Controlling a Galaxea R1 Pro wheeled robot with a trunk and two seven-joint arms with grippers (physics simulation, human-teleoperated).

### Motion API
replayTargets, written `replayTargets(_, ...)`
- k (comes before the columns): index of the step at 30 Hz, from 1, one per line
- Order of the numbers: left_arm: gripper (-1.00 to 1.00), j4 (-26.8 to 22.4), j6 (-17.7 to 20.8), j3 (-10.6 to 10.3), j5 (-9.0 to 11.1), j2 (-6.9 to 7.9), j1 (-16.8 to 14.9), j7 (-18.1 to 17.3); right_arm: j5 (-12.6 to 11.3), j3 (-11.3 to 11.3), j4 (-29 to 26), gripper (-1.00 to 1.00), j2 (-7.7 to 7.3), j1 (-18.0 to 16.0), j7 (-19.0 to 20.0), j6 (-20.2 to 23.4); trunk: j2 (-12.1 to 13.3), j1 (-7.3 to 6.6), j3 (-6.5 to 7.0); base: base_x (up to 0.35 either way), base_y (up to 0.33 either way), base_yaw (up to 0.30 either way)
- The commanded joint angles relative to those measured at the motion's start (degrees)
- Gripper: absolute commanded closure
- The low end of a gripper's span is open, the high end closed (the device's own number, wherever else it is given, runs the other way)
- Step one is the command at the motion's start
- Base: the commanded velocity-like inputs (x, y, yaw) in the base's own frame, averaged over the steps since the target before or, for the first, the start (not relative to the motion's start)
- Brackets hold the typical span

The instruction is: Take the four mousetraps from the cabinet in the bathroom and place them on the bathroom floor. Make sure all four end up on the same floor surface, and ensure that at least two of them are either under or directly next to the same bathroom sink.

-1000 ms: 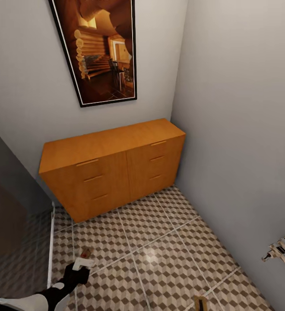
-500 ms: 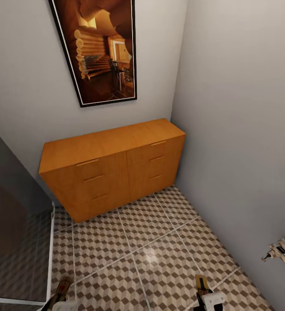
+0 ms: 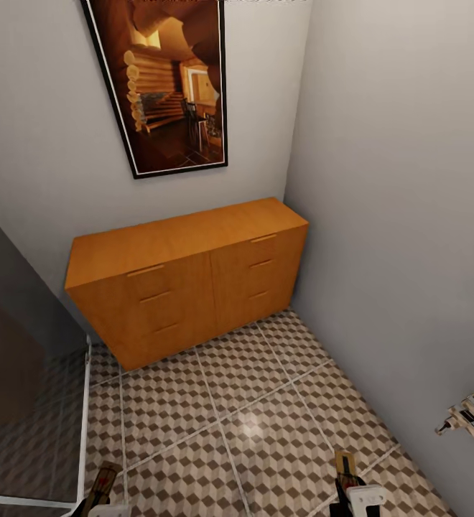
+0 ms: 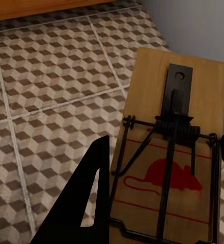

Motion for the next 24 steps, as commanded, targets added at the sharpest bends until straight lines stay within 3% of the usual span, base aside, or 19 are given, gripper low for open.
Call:
replayTargets(1,1.00,0.2,-0.2,-0.5,0.3,-0.03,-0.1,0.3,-0.3,0.4,0.1,1.00,-0.04,0.0,-0.4,-0.2,-0.1,0.03,-0.02,0.000,0.000,0.000)
replayTargets(24,1.00,0.2,1.0,-0.5,0.3,-0.77,-0.1,0.3,-0.3,0.1,2.0,1.00,0.01,0.0,-0.4,-0.2,-0.1,0.03,2.09,0.000,0.000,0.000)
